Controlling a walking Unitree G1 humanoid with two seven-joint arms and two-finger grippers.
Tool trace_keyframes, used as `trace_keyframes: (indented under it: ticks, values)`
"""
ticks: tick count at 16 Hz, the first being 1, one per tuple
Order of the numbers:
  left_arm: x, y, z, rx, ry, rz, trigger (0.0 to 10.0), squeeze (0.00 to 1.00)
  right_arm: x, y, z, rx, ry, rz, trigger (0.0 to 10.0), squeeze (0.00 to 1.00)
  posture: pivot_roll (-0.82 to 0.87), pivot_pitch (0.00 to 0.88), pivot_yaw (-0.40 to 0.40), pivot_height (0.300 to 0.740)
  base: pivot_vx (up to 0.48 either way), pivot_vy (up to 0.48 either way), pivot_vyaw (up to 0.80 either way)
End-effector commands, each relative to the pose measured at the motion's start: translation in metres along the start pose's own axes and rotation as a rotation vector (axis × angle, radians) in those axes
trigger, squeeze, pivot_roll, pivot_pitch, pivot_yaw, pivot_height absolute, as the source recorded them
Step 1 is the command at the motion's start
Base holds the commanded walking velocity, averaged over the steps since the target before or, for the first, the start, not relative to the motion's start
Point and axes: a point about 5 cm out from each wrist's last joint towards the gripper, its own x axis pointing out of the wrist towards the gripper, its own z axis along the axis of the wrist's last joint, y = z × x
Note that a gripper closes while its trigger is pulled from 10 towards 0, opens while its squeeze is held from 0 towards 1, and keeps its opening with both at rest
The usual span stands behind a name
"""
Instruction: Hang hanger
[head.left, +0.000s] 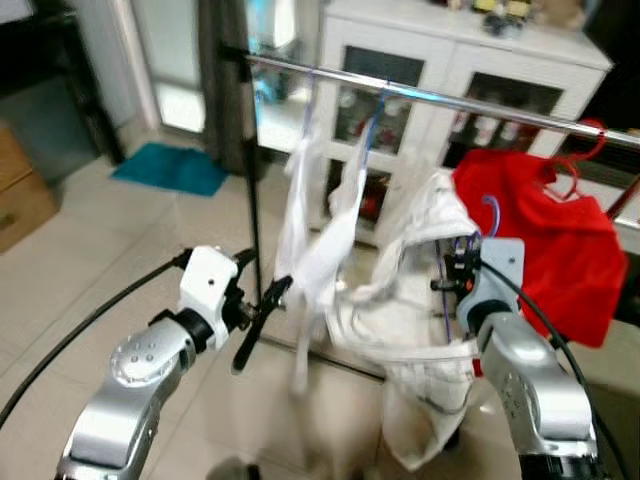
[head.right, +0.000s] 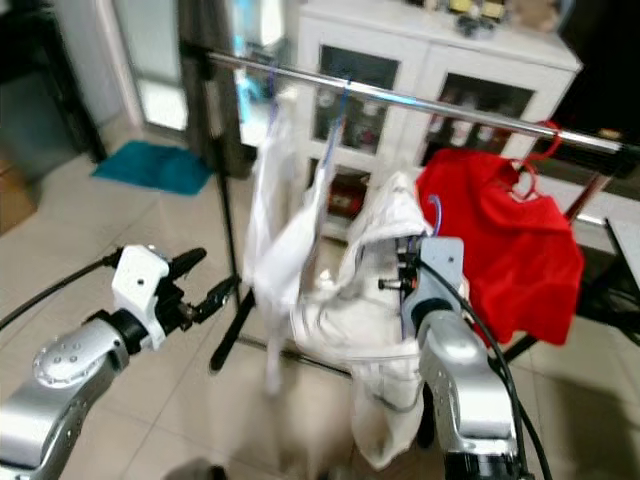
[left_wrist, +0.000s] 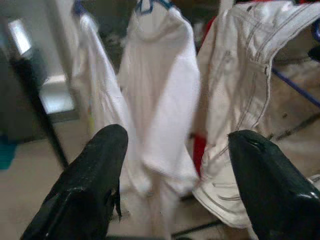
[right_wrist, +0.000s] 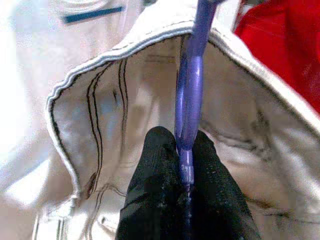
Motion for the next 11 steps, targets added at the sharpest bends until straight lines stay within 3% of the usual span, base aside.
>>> trace_keyframes:
  ticks: [1,5,7,8,9,10,11]
  values:
    - [0.001,-0.002,0.002,0.009,-0.001,-0.013,10.0,0.00,-0.002,-0.005,0.012,-0.004,-0.052,-0.018,0.0,0.00,-0.07,0.000,-0.068,0.740,-0.255,0.000,0.00]
    - [0.003,-0.001,0.002,0.018,0.001,-0.022,10.0,0.00,-0.002,-0.002,0.014,-0.006,-0.056,0.009,0.0,0.00,-0.07,0.000,-0.066,0.740,-0.258,0.000,0.00]
    - [0.006,0.000,0.003,0.042,0.006,-0.035,10.0,0.00,-0.001,0.007,0.020,-0.007,-0.085,0.089,0.0,0.00,-0.07,0.000,-0.068,0.740,-0.127,0.000,0.00]
    - [0.010,-0.001,0.006,0.051,-0.011,-0.080,10.0,0.28,-0.002,0.017,0.027,-0.005,-0.114,0.169,0.0,0.00,-0.07,0.000,-0.071,0.740,0.000,0.000,0.00]
    - [0.014,-0.002,0.012,0.058,-0.045,-0.135,10.0,0.71,-0.002,0.026,0.033,0.000,-0.139,0.246,0.0,0.00,-0.07,0.000,-0.073,0.740,0.000,0.000,0.00]
    - [0.022,0.001,0.017,0.098,-0.055,-0.163,10.0,1.00,-0.003,0.035,0.041,0.002,-0.160,0.323,0.0,0.00,-0.07,0.000,-0.073,0.740,0.000,0.000,0.00]
    - [0.030,0.004,0.018,0.166,-0.038,-0.170,10.0,1.00,-0.004,0.040,0.046,-0.015,-0.181,0.368,0.0,0.00,-0.07,0.000,-0.071,0.740,0.000,0.000,0.00]
